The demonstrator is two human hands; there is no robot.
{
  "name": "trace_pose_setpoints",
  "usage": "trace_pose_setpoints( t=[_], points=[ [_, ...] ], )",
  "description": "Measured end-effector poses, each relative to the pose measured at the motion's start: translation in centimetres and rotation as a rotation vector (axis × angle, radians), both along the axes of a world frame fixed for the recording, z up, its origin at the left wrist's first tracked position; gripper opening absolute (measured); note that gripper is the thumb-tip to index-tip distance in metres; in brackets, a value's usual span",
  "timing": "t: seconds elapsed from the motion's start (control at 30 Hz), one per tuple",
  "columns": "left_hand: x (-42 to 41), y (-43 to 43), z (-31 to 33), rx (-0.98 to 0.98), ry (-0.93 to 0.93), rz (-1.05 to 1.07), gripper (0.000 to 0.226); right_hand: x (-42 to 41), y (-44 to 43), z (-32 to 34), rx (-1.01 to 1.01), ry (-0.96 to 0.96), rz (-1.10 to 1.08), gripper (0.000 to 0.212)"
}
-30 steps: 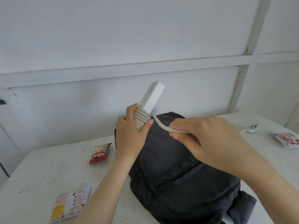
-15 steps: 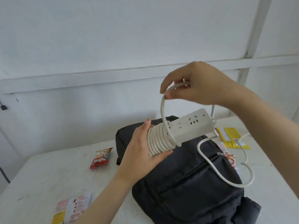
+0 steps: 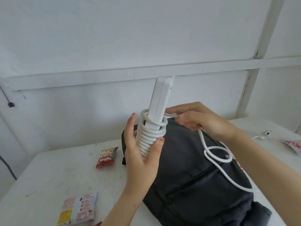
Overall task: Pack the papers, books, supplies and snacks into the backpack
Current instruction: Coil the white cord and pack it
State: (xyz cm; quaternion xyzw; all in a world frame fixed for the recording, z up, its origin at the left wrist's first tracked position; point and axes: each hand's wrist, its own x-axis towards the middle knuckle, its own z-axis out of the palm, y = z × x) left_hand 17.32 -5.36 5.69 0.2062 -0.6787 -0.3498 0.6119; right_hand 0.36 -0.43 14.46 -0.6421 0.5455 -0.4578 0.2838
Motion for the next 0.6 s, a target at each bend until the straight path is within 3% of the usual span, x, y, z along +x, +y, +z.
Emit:
trace_pose_setpoints(
  t=[0.07,0.3,0.5,0.6],
  points=[
    [-0.2,0.0,-0.3,-0.011,-0.041,0.021,0.065,1.4,0.4,-0.8,0.000,-0.031,-0.032,0.040],
    [-0.9,-0.4,-1.6,-0.105,-0.236,0.119,0.070,4.0,0.7,-3.4,-0.108,-0.254,-0.149,0.031],
    [-0.8,-0.8,-2.6,-0.124,-0.283,0.119,0.069,4.0,0.8,-4.4,-0.118,-0.173,-0.191,0.029],
    [-1.1,-0.9,-2.6,-0.059,-0.234,0.092,0.065,4.2,0.8,-4.9,-0.091,0.033,-0.291,0.041]
  ],
)
